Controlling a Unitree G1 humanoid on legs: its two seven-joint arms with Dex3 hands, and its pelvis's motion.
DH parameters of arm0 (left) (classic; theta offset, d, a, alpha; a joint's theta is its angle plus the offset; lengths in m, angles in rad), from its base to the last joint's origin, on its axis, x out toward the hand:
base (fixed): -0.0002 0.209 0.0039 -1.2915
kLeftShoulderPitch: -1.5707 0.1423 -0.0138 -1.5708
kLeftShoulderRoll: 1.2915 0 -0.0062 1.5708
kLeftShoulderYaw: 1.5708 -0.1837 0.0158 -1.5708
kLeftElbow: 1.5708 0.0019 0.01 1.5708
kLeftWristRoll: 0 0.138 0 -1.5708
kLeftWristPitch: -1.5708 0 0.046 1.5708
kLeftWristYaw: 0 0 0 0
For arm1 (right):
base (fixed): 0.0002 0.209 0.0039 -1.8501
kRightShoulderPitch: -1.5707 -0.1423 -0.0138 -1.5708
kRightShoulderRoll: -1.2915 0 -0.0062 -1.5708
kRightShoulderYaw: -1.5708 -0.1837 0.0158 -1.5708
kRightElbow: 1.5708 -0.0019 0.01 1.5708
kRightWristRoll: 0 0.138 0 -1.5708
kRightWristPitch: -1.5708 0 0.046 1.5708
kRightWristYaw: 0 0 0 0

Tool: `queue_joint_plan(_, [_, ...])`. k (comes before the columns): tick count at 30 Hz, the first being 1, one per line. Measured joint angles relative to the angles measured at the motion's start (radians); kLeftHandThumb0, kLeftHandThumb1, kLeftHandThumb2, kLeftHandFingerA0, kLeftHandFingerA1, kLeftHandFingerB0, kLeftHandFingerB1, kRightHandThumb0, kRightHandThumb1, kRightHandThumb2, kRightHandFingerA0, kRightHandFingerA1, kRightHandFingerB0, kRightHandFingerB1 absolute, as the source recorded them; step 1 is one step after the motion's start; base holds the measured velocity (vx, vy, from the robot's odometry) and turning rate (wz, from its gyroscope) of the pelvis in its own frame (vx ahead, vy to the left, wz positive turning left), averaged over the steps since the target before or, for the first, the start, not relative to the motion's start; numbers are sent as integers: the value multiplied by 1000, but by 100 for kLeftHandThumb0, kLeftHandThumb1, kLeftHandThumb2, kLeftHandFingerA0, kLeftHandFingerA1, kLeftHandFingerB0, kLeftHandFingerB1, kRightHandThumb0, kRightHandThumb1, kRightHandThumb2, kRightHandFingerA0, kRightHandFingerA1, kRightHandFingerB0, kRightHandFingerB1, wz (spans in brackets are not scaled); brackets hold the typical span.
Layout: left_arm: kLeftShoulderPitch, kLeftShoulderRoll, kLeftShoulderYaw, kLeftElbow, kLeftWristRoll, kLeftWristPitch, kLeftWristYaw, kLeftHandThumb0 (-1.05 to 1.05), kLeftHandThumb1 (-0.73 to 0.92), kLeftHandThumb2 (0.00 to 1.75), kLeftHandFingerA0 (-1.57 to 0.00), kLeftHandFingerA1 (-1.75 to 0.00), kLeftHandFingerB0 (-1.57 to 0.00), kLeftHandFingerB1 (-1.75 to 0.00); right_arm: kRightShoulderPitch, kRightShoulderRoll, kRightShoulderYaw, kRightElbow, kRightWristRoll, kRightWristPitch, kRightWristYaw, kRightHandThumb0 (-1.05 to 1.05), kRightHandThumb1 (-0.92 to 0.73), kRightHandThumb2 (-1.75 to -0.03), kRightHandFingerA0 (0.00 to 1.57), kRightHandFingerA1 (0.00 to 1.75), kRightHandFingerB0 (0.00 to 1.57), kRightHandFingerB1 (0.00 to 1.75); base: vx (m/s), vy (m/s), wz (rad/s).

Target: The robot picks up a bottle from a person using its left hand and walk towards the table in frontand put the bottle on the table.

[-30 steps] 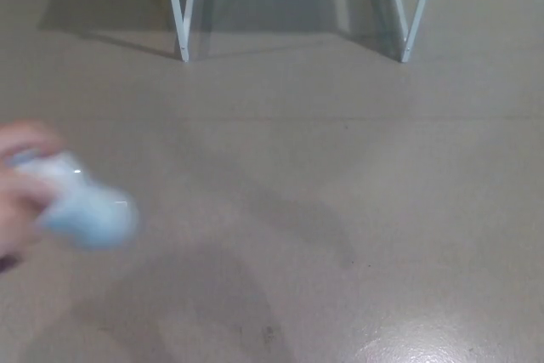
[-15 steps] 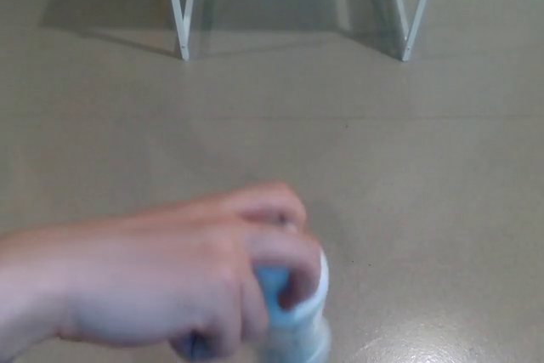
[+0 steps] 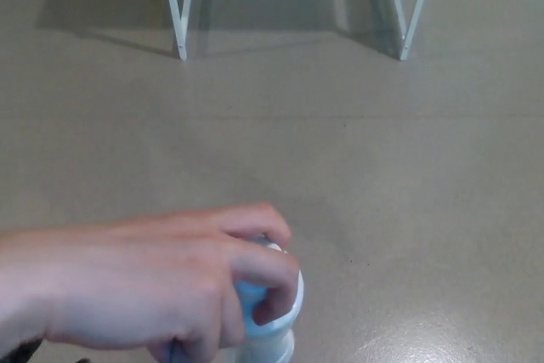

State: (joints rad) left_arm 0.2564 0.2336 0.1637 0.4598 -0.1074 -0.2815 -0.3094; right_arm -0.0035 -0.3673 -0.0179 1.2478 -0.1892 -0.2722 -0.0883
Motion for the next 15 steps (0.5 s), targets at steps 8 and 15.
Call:
queue_joint_plan(8, [57,14,-95,-346,-1,10,-27,-58,38,73,-1,-31,0,0,-11,5,1,0,1,0,5,-36,-57,-75,64,54,52,49,0,0,0])
queue_joint_plan(15, [60,52,-207,-629,-2,40,-61,-62,40,76,0,-27,0,0,-17,7,5,1,1,1,12,-35,-57,-74,64,53,51,48,0,0,0])
